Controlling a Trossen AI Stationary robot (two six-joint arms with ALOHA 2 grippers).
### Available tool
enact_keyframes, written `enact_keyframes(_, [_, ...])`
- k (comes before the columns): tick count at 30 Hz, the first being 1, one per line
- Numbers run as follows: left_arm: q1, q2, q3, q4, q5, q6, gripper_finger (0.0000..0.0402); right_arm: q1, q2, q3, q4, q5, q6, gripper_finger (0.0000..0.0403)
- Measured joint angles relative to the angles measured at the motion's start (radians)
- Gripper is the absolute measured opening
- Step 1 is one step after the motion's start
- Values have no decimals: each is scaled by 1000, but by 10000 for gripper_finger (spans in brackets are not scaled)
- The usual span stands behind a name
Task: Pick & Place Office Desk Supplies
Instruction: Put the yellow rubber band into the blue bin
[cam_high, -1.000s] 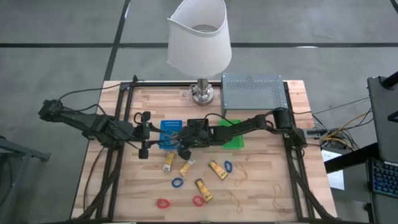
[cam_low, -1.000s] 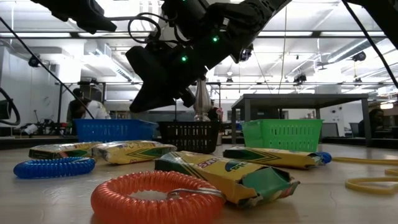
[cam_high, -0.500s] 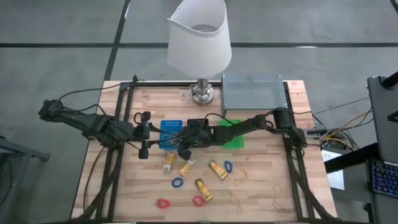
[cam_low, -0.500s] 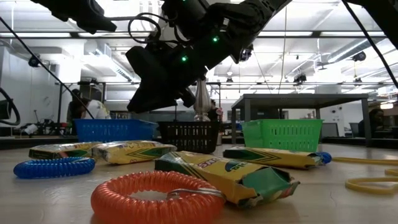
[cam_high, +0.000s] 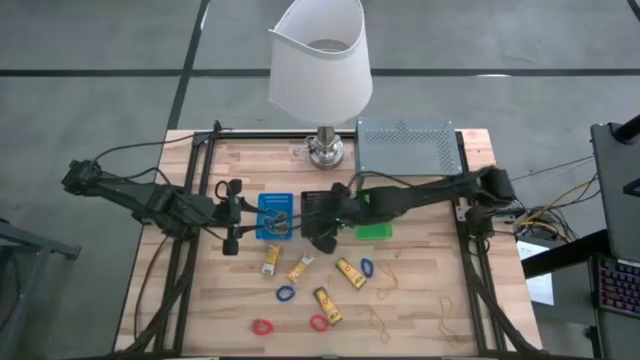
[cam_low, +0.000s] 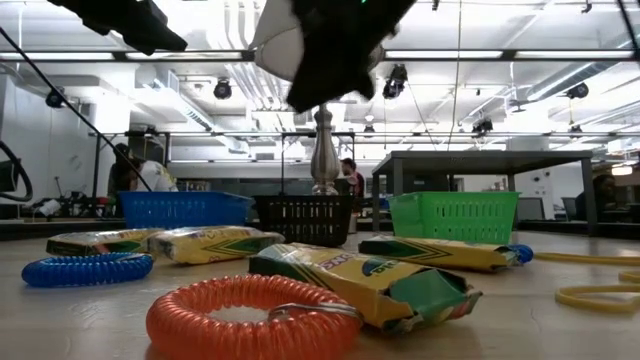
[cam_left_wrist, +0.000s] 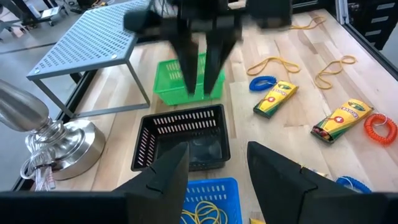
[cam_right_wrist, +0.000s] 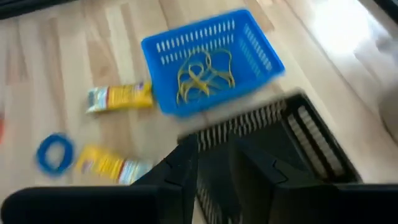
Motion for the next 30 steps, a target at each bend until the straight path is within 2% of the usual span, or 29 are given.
enact_keyframes(3, [0,0,0,0,0,0,168,26,-63,0,-181,3,108,82])
enact_keyframes(11, [0,0,0,0,0,0,168,125,-196,-1,-642,12,574,90])
enact_keyframes(17, [0,0,0,0,0,0,168,246,-239,-11,-896,111,921,103])
enact_keyframes(25, [0,0,0,1,0,0,168,413,-245,-99,-927,93,1259,122])
enact_keyframes(30, [0,1,0,1,0,0,168,500,-245,-208,-789,54,1424,131])
